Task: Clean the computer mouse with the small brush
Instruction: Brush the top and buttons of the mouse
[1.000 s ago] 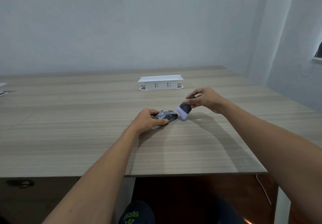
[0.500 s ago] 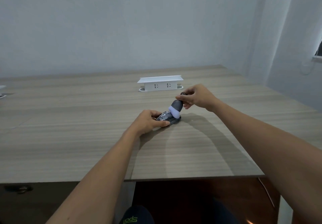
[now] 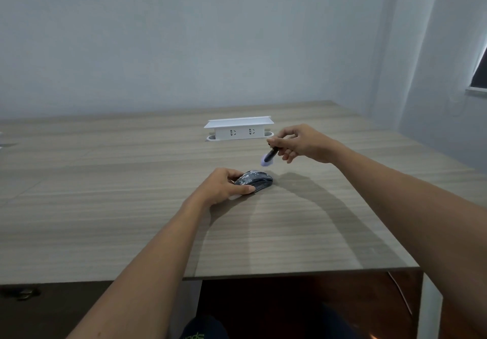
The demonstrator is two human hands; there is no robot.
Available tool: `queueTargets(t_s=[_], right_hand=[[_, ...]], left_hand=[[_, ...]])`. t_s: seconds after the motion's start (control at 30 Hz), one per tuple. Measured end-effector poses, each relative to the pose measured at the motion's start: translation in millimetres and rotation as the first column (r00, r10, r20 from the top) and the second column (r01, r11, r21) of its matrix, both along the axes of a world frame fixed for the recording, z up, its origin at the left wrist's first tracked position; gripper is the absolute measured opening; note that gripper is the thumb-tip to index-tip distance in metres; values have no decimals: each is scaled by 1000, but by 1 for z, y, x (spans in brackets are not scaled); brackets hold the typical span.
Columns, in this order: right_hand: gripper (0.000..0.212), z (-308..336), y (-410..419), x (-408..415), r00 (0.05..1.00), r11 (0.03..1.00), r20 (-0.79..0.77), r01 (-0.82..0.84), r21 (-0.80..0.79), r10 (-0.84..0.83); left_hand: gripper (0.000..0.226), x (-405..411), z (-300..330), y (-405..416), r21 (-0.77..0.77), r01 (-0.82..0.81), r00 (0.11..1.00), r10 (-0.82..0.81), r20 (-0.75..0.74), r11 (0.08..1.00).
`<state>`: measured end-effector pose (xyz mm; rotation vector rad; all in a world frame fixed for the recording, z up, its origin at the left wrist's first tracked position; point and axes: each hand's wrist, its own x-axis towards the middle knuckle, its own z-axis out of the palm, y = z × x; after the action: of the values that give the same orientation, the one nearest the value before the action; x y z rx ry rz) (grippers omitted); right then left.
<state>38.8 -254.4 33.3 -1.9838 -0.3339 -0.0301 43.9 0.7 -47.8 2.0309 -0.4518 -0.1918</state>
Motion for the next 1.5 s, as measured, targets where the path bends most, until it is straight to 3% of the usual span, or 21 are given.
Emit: queueTargets(t_s=[0.23,0.63,0.8,1.07,1.33,1.5], right_hand=[[25,-2,-4,6,996,988,37,89,-128,-84],[27,-4,12,9,997,978,59,-38,-203,51],[23,-8,2,12,993,929,115,42,-368,1],[25,-11,11,11,989,948,145,61,-312,-16],[25,-12,3,15,991,914,124,92,-396,-46],[26,-15,6,11,991,948,119,96,-303,-63]], left_hand=[[32,2,0,0,11,-11,1000,11,-4,1000],[40,4,-3,-4,33,-27,999,26,21,999],[38,3,-3,-3,18,-19,1000,18,21,1000],[35,2,1,-5,63,-31,999,29,38,998],[37,2,-2,-6,60,-32,999,29,44,998],[37,4,-3,-5,70,-29,998,25,61,997]])
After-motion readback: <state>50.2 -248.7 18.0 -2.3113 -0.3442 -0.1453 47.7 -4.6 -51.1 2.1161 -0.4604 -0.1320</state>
